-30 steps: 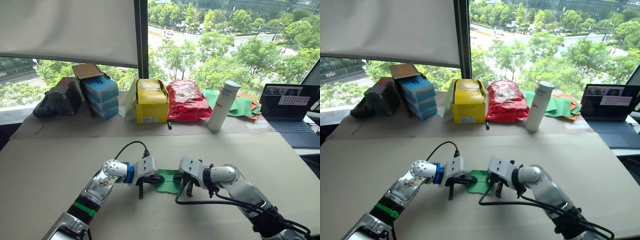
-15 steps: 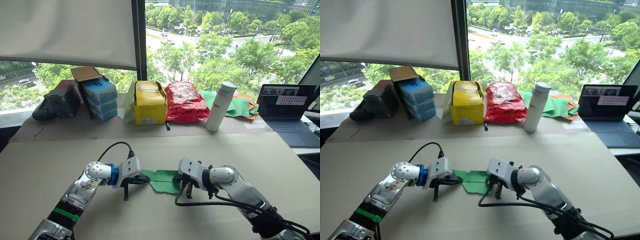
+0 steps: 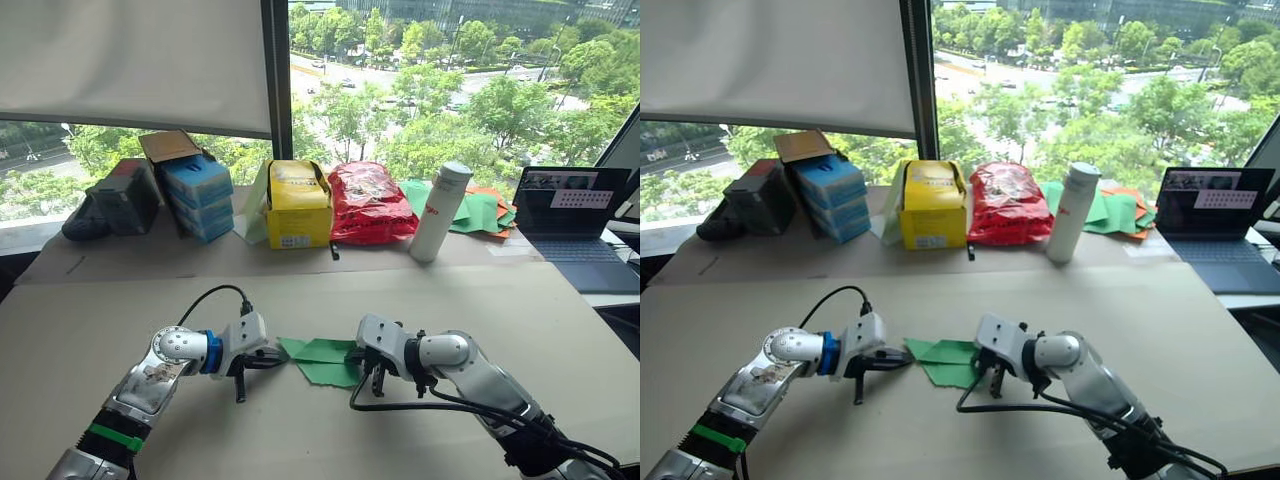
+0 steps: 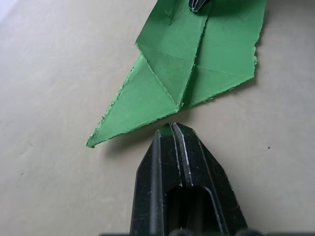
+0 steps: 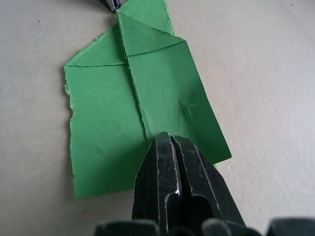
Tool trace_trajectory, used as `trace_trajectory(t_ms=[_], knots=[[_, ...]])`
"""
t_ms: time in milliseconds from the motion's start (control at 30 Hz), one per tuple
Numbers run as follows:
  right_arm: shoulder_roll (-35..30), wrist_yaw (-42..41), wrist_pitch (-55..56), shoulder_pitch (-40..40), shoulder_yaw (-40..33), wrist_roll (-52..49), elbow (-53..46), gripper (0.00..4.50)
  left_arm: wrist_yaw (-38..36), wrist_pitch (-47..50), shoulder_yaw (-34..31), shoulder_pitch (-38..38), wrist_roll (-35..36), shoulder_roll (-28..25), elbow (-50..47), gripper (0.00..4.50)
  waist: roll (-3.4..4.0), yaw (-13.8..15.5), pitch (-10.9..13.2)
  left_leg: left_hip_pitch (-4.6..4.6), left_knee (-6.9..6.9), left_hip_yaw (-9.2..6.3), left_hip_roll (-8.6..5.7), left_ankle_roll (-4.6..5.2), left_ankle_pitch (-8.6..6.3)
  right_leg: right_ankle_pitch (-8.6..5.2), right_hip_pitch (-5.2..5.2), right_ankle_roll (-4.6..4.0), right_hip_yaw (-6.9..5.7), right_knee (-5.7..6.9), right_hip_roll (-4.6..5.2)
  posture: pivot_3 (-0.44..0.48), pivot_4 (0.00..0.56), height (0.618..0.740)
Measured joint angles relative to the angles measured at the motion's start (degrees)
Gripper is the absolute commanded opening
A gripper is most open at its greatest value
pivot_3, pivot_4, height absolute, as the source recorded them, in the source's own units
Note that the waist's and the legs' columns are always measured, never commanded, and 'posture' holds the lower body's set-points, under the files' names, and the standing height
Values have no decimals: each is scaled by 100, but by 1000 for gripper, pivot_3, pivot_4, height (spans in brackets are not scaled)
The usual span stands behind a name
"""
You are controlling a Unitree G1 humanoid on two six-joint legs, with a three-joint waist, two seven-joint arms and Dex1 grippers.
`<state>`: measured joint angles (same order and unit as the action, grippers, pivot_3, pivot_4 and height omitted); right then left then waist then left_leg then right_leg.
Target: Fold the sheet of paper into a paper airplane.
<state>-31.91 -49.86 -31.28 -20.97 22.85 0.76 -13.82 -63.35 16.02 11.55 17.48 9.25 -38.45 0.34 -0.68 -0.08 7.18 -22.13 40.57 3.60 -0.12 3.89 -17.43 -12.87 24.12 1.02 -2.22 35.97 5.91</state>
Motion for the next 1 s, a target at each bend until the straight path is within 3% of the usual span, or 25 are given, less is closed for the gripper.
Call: trace_trajectory(t_ms=[300,333,567,933,1000], knots=[[185,11,-543,100,-460,-685,-1008,29,118,1655,-1260,-457,1701,-146,-1611,0,16,-36,34,-49,0,-4,-3,-28,17,2,34,2,-11,-4,-2,0,150,740],[162,17,-603,63,-568,-738,-1128,594,143,1751,-1303,-547,1810,-154,-1669,0,17,-34,35,-49,0,-5,-5,-27,16,2,31,3,-12,-5,-2,0,150,740],[-26,-4,-992,-306,-984,-1132,-1197,2930,393,2143,-1470,-736,2262,-152,-1988,0,-5,18,54,-42,0,-10,-7,-16,11,2,21,2,-18,-6,-4,0,150,740],[-302,-707,-120,-667,-518,-1013,460,2930,524,2150,-1322,-704,2280,-164,-2003,0,-15,7,79,-41,0,2,-6,-30,20,2,21,2,-13,-6,-53,0,150,740],[-319,-835,-31,-711,-516,-1011,584,2419,538,2149,-1297,-764,2258,-170,-2017,0,-16,9,82,-41,0,2,-5,-30,20,2,21,2,-12,-6,-53,0,150,740]])
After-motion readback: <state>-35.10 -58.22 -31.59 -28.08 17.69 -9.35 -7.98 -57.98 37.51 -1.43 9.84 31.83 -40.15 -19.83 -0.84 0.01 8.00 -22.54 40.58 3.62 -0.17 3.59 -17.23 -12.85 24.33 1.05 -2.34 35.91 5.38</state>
